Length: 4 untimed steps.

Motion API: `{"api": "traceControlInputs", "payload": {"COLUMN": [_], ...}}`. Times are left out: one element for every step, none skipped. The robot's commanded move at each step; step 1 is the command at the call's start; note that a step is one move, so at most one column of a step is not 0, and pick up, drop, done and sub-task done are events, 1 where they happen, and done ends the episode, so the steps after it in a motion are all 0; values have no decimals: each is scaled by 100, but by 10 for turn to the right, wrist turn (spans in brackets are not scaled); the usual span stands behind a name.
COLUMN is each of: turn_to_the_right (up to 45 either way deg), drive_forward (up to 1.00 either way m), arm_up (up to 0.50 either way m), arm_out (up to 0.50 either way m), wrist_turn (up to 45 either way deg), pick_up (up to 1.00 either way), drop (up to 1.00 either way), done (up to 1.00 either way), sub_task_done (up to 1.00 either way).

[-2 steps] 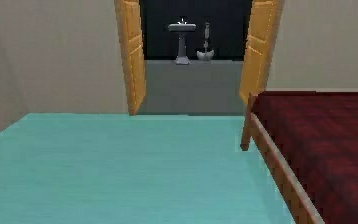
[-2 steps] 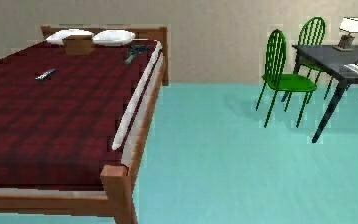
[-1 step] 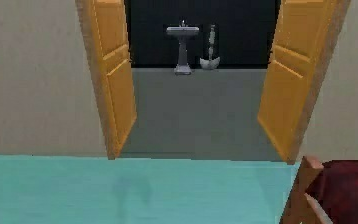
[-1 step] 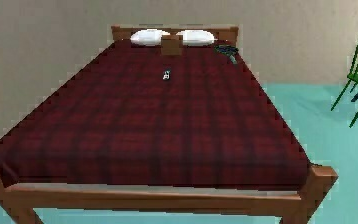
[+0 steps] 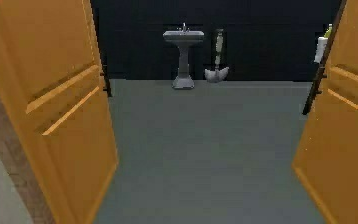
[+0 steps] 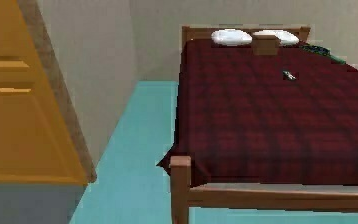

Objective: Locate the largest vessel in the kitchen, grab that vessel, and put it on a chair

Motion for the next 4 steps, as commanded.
{"api": "traceControlInputs", "payload": {"turn_to_the_right": [0, 0, -330, 0], "drive_forward": [100, 75, 0, 45], "arm_up": [0, 0, 0, 0], "arm_out": [0, 0, 0, 0], "wrist_turn": [0, 0, 0, 0], "pick_up": [0, 0, 0, 0], "drop": [0, 0, 0, 0], "done": [0, 0, 0, 0], "sub_task_done": [0, 0, 0, 0]}}
